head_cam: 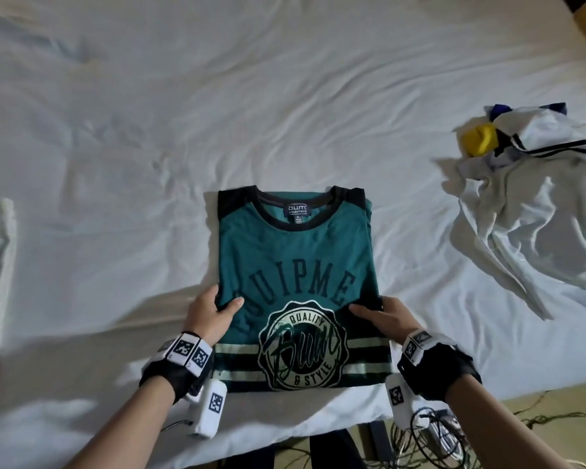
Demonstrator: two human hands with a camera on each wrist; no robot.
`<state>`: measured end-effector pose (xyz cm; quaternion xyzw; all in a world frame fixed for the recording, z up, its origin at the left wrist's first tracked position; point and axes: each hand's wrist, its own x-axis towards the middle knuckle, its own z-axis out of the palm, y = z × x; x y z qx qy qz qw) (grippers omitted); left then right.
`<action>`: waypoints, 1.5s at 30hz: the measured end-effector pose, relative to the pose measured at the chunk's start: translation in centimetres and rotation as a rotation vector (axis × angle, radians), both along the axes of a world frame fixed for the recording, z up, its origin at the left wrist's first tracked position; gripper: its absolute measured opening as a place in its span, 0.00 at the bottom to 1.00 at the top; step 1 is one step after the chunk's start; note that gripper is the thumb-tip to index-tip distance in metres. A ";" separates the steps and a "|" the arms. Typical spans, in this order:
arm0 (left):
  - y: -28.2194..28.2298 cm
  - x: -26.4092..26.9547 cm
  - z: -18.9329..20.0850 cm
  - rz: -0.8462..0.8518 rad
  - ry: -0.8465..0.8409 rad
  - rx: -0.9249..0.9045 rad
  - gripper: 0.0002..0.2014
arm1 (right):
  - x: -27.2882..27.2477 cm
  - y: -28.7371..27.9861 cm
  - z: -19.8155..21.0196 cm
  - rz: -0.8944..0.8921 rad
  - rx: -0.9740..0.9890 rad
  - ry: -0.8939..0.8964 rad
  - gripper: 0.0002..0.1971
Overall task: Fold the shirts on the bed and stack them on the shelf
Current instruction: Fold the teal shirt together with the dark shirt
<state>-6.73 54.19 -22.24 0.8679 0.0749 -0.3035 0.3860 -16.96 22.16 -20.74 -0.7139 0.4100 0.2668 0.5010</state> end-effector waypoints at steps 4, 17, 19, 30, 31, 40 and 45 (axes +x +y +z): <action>0.0 0.6 -0.8 -0.022 0.014 -0.007 0.29 | 0.1 0.6 -0.9 -0.041 -0.028 -0.128 0.25; 0.0 -2.2 1.7 -0.086 -0.104 -0.278 0.28 | -1.2 0.4 0.7 0.187 0.033 -0.445 0.42; 0.0 -1.8 2.8 -0.038 -0.077 -0.295 0.26 | -0.5 0.2 2.1 0.091 0.124 -0.445 0.36; 7.4 6.8 14.2 0.084 -0.206 -0.428 0.30 | 9.7 8.0 14.5 0.001 0.301 -0.613 0.29; 9.3 7.4 15.1 0.107 -0.213 -0.438 0.30 | 10.6 9.6 15.4 0.017 0.319 -0.619 0.29; 33.4 9.5 19.2 0.274 -0.277 -0.283 0.29 | 18.9 31.3 16.2 0.198 0.564 -0.524 0.32; 44.7 13.4 21.4 0.388 -0.349 -0.227 0.29 | 24.7 44.1 17.1 0.291 0.550 -0.600 0.35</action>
